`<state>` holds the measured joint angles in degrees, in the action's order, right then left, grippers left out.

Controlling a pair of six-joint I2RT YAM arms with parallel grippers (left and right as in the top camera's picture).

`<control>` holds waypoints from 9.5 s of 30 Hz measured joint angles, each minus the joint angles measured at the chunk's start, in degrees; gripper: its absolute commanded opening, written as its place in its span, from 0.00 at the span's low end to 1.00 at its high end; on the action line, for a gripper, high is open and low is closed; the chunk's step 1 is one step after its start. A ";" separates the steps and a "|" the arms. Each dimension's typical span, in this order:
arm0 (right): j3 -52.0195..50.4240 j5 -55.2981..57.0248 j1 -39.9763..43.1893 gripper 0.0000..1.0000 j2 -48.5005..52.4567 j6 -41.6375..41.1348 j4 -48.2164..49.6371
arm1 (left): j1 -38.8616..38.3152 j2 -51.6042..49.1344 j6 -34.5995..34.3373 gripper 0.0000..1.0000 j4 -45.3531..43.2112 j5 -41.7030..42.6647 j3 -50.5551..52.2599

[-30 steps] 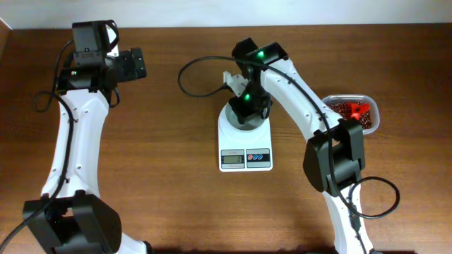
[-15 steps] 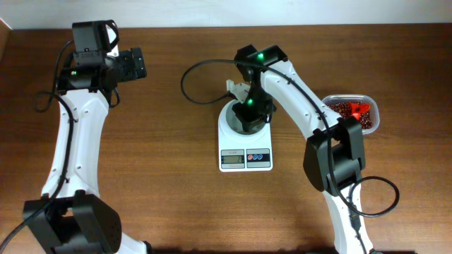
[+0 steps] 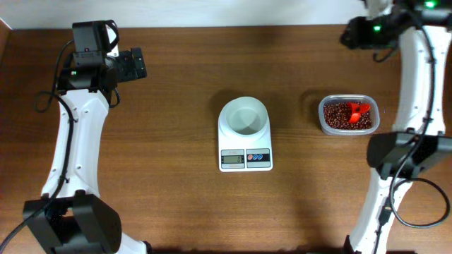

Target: Scoop item into bowl and weigh 50g on scale

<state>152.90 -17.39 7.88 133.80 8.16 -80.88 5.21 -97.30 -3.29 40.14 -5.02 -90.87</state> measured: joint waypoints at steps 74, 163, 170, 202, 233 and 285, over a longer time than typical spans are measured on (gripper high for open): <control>0.00 -0.92 6.38 0.64 0.00 -0.24 4.66 | -25.92 -3.02 74.03 0.99 44.52 16.22 -9.81; -32.17 14.84 1.40 0.31 -9.77 -11.61 -11.10 | -23.82 -5.40 74.20 0.99 26.49 22.62 6.25; -34.12 16.98 1.40 0.13 -9.77 -11.37 -8.50 | -23.82 -5.40 74.20 0.99 26.49 22.62 6.25; -47.39 17.75 1.40 0.20 -16.41 -9.22 2.64 | -23.82 -5.42 74.23 0.99 26.51 22.62 6.25; -50.51 12.79 1.40 0.08 -15.43 1.68 12.46 | -23.82 -5.42 74.20 0.99 26.51 22.62 6.25; -57.57 -40.98 27.89 0.04 -14.47 4.22 10.56 | -23.82 -5.42 74.20 0.98 26.51 22.62 6.25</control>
<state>95.33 -58.37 35.77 119.33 12.38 -70.32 -18.61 -102.72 70.91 66.65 17.61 -84.62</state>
